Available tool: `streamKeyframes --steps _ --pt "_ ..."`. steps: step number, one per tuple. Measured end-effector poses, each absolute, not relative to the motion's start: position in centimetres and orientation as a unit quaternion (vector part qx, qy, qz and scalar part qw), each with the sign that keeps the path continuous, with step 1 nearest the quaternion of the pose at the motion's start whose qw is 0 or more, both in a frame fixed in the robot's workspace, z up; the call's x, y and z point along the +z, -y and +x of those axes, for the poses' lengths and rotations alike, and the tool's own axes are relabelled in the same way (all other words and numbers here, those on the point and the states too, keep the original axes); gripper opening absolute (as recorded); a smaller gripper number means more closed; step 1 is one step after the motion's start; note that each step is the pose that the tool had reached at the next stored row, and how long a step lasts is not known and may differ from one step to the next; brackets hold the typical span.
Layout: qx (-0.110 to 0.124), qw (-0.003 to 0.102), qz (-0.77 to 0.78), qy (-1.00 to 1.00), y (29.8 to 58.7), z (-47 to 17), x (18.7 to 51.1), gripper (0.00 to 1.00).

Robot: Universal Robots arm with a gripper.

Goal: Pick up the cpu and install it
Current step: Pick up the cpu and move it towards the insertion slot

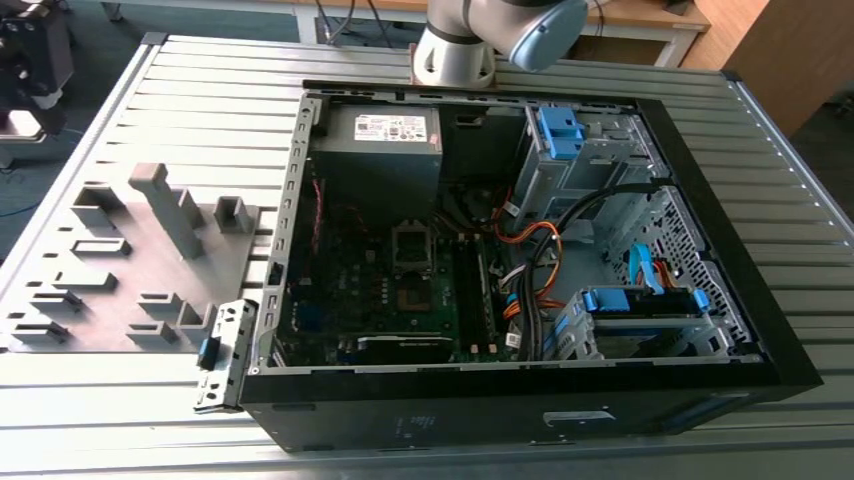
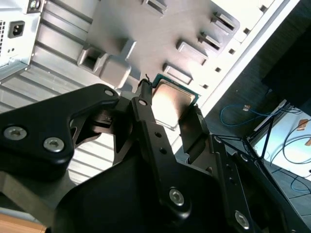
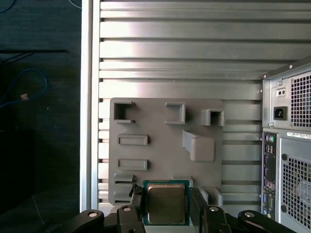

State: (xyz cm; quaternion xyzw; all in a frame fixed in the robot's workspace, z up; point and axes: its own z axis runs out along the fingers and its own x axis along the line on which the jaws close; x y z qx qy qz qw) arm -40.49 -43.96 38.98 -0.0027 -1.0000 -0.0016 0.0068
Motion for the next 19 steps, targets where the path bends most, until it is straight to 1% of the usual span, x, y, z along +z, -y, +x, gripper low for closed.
streamKeyframes --steps 11,19 --pt "-0.002 0.007 -0.003 1.000 44.0 -40.0 39.0 0.47" --pt "-0.002 0.008 -0.003 1.000 44.0 -37.7 39.0 0.47"
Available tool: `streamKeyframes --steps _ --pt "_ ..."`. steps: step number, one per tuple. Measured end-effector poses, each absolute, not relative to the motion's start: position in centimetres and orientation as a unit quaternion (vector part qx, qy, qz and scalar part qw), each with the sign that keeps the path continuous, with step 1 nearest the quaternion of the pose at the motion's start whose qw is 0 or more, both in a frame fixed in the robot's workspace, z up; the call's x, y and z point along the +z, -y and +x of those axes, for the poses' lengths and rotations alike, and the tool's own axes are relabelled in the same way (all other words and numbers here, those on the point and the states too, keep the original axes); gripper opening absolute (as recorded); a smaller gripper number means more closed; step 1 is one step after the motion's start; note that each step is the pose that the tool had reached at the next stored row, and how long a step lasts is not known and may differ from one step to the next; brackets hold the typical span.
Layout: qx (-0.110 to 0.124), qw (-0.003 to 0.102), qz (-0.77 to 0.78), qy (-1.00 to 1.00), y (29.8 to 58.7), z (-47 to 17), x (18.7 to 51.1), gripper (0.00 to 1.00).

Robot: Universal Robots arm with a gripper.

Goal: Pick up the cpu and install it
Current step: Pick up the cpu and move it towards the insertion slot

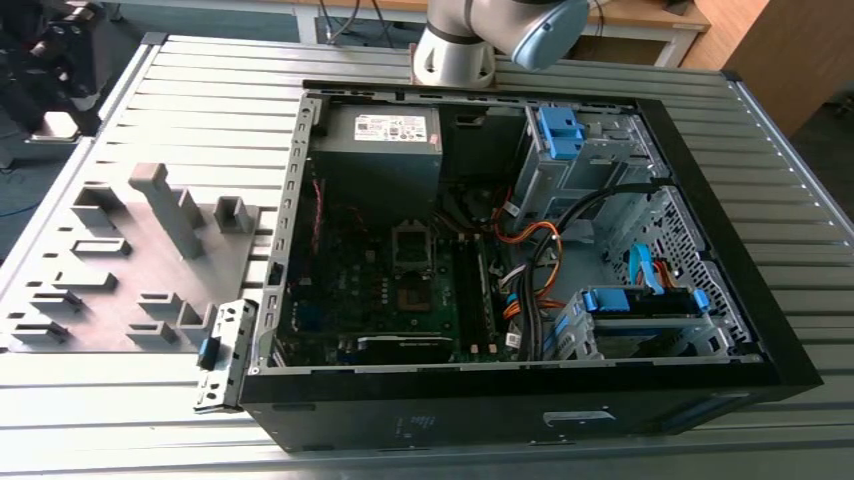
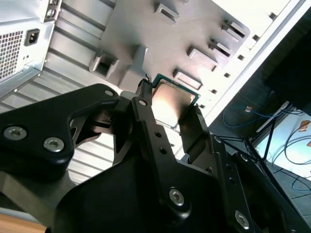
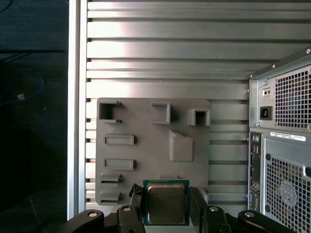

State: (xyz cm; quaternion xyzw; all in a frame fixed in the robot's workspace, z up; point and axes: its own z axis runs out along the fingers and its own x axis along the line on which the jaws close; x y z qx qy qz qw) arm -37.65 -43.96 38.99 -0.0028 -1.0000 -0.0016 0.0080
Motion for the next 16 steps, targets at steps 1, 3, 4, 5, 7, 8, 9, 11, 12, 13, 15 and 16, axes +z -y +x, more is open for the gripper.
streamKeyframes --steps 1,3,4,5,7,8,9,11,12,13,15,16 --pt "-0.002 0.008 -0.003 1.000 44.0 -37.2 39.0 0.47" --pt "-0.002 0.009 -0.003 1.000 44.0 -36.3 39.0 0.47" --pt "-0.002 0.009 -0.003 1.000 44.0 -35.9 39.0 0.47" --pt "-0.002 0.010 -0.003 1.000 44.0 -35.4 39.0 0.47" --pt "-0.002 0.010 -0.003 1.000 44.0 -34.5 39.0 0.47" --pt "-0.002 0.011 -0.003 1.000 44.0 -34.0 39.0 0.47" --pt "-0.002 0.011 -0.003 1.000 44.0 -33.6 39.0 0.47" --pt "-0.002 0.012 -0.003 1.000 44.0 -32.7 39.0 0.47" --pt "-0.002 0.012 -0.003 1.000 44.0 -32.2 39.0 0.47" --pt "-0.002 0.012 -0.003 1.000 44.0 -31.8 39.0 0.47" --pt "-0.002 0.013 -0.003 1.000 44.0 -30.9 39.0 0.47" --pt "-0.002 0.013 -0.003 1.000 44.0 -30.4 39.0 0.47"
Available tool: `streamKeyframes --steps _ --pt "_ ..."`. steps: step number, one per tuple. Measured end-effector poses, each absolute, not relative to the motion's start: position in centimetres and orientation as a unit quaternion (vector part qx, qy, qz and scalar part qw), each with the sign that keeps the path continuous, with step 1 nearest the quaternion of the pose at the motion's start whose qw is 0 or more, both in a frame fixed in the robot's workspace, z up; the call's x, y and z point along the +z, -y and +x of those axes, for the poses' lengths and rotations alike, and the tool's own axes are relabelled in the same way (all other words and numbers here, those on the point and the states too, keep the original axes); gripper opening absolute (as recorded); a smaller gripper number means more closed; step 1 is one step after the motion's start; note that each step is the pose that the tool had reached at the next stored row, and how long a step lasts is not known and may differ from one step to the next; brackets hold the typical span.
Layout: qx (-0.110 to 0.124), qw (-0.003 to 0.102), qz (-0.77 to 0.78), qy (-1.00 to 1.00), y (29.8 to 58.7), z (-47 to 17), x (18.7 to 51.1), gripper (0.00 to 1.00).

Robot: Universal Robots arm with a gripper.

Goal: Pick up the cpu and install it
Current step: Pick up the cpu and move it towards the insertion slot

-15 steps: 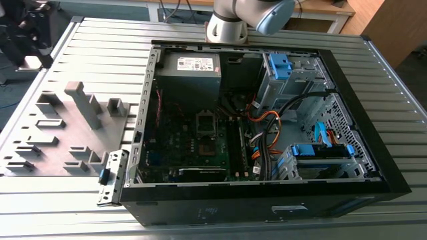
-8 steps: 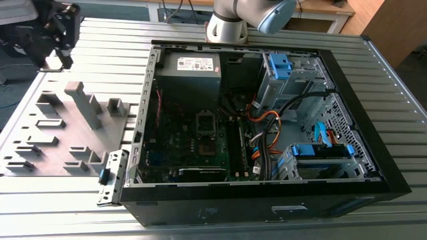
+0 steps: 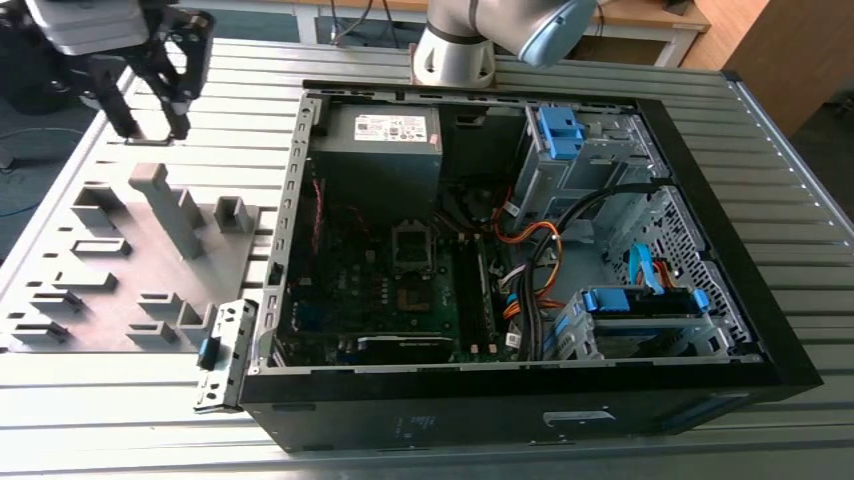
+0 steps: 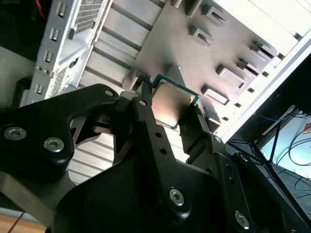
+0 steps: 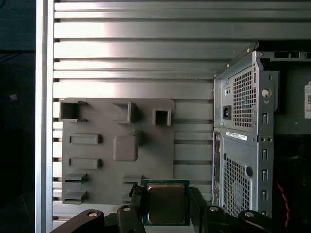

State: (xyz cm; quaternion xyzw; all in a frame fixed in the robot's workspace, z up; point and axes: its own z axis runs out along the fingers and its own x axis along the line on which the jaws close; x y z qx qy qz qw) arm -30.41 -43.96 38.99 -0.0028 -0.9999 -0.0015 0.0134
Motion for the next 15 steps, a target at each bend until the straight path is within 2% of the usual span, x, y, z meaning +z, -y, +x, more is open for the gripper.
streamKeyframes --steps 15 --pt "-0.002 0.018 -0.003 1.000 44.0 -23.6 39.0 0.47"
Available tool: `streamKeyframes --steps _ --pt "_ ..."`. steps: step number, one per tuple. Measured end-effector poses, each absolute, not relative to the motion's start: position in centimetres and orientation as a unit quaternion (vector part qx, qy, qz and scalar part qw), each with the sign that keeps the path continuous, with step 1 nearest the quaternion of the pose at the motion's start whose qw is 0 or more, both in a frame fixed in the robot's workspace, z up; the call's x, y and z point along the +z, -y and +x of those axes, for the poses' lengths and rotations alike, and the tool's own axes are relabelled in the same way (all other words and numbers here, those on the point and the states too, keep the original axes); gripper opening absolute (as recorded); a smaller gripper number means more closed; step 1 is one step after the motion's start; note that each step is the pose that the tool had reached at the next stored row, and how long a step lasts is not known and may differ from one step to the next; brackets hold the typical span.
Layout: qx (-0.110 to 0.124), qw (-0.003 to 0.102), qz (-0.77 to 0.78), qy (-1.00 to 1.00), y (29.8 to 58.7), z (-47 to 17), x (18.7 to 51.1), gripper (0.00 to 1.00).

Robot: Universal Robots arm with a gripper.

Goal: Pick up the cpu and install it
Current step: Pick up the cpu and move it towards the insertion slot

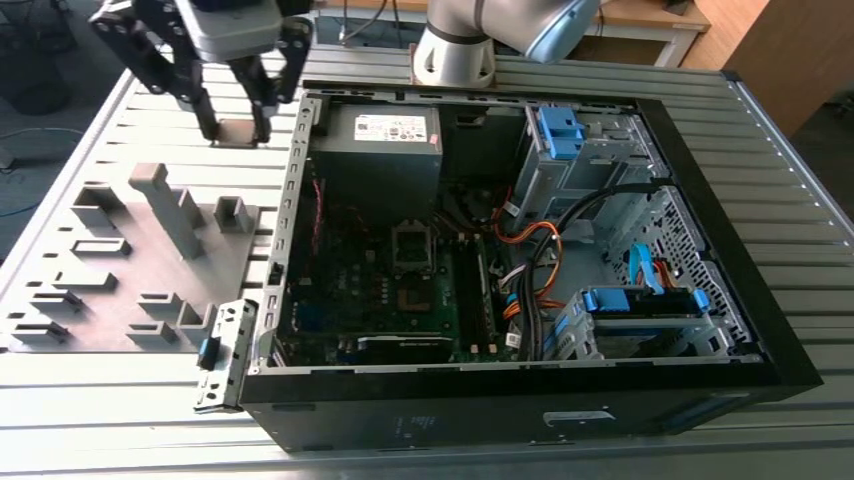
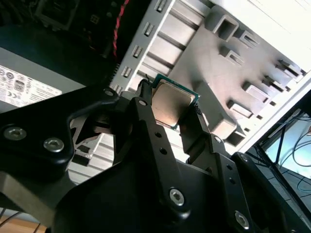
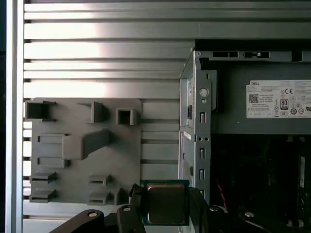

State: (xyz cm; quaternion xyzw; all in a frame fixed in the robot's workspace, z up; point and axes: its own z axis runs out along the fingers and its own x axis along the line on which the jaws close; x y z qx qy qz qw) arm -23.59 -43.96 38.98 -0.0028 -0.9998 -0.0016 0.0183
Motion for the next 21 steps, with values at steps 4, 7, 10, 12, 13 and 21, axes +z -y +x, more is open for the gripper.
streamKeyframes --steps 4,7,10,12,13,21 --pt "-0.002 0.020 -0.003 1.000 44.0 -21.8 39.0 0.47" --pt "-0.002 0.021 -0.003 1.000 44.0 -20.4 39.0 0.47" --pt "-0.002 0.021 -0.003 1.000 44.0 -19.0 39.0 0.47" --pt "-0.002 0.022 -0.003 1.000 44.0 -18.1 39.0 0.47" --pt "-0.002 0.022 -0.003 1.000 44.0 -17.7 39.0 0.47" --pt "-0.002 0.025 -0.003 1.000 44.0 -14.0 39.0 0.47"
